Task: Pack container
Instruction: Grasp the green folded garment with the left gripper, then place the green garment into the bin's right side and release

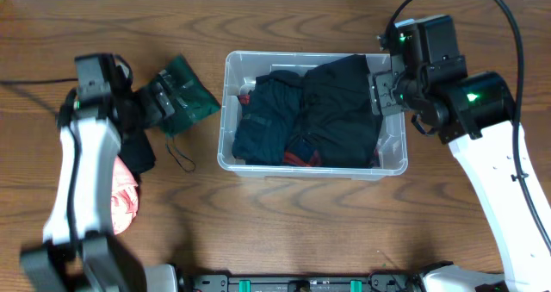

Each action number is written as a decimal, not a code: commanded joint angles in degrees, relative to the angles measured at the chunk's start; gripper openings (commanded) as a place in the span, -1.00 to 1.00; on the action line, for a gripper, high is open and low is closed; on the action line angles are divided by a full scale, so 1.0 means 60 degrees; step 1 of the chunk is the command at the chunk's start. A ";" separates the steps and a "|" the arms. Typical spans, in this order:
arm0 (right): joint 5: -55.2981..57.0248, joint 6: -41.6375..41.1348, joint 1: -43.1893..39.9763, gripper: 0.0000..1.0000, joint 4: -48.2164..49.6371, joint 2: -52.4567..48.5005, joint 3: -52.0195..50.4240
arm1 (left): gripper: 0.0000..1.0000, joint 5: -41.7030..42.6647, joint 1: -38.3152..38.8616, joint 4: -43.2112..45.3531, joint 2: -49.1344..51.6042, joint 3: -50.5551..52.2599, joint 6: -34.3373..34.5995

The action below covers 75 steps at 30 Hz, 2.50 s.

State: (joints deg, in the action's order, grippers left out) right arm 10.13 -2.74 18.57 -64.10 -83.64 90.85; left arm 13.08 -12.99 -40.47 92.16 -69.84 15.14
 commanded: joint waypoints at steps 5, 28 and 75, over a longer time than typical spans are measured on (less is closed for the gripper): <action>0.0820 0.0044 -0.0342 0.45 -0.0266 0.0335 0.0029 | 0.97 0.1963 -0.0178 0.0029 0.3042 -0.1792 -0.0393; 0.1734 -0.0251 -0.1898 0.25 -0.0433 0.2284 0.0033 | -0.88 0.3253 -0.0036 -0.0648 0.0339 -0.1956 -0.0393; 0.1275 -0.0244 -0.2798 0.27 -0.0641 0.2623 0.0029 | 0.96 -0.0361 0.4794 -0.1592 -0.1650 -0.1993 -0.0007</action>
State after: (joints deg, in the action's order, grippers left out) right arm 17.58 -3.46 2.42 -67.94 -67.85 90.78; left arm 24.43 23.38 -46.30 91.46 -81.34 16.05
